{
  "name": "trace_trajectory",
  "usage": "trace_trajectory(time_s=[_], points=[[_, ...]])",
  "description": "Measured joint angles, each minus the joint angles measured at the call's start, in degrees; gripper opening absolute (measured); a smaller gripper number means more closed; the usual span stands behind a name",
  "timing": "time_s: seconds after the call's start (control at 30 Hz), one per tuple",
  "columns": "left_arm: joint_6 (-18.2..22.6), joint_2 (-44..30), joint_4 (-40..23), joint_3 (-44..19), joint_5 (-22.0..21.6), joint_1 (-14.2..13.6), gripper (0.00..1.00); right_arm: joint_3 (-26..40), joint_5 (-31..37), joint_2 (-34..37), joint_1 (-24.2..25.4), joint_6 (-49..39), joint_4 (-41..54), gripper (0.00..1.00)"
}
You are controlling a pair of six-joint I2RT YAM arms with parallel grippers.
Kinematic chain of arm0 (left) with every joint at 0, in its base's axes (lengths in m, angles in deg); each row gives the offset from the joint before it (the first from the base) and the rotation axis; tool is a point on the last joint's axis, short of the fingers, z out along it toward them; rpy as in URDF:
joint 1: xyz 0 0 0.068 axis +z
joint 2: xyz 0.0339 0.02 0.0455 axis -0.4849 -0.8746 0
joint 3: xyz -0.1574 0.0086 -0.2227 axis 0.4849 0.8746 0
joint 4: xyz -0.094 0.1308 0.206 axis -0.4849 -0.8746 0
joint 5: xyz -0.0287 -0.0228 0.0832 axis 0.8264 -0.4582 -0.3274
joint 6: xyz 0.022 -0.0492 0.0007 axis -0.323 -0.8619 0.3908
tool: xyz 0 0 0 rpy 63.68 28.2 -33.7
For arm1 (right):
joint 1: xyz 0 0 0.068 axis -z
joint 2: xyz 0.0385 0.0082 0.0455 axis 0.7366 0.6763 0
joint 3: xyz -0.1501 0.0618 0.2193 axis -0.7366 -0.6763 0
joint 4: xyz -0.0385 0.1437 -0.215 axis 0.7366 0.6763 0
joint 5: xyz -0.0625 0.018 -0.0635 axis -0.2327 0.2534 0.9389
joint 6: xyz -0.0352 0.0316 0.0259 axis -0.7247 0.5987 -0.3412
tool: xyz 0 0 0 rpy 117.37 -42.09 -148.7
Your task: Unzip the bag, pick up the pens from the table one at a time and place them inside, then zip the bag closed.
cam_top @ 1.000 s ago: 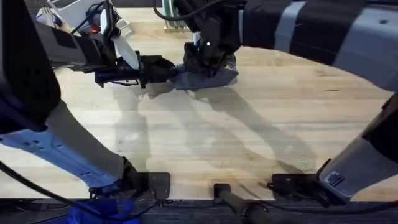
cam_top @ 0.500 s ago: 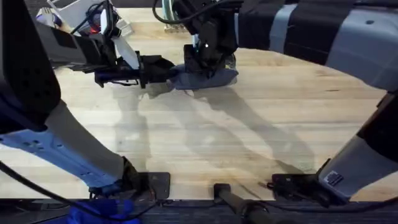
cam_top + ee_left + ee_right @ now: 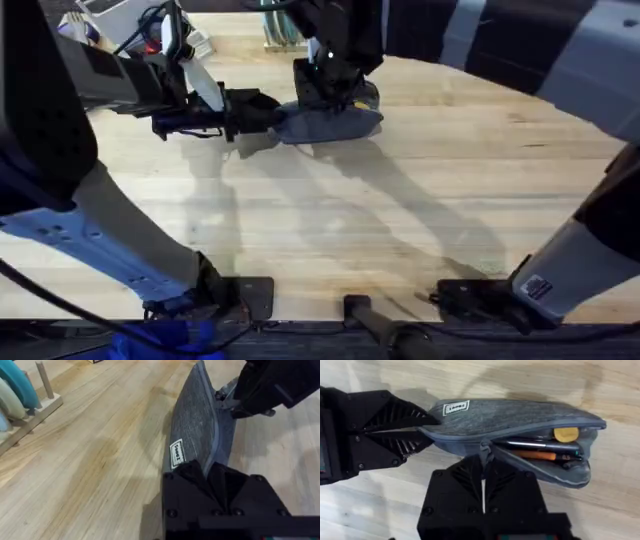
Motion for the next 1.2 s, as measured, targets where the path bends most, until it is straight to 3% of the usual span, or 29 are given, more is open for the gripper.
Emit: trace_trajectory(time_s=[0.5,1.2], points=[[0.0,0.0,-0.22,0.0,0.1,-0.02,0.041,1.64,-0.05,-0.02,0.56,-4.72,4.6,0.03],[-0.15,0.0,-0.29,0.0,0.2,-0.39,0.041,4.11,-1.99,-0.02,6.11,-6.33,12.8,0.031]])
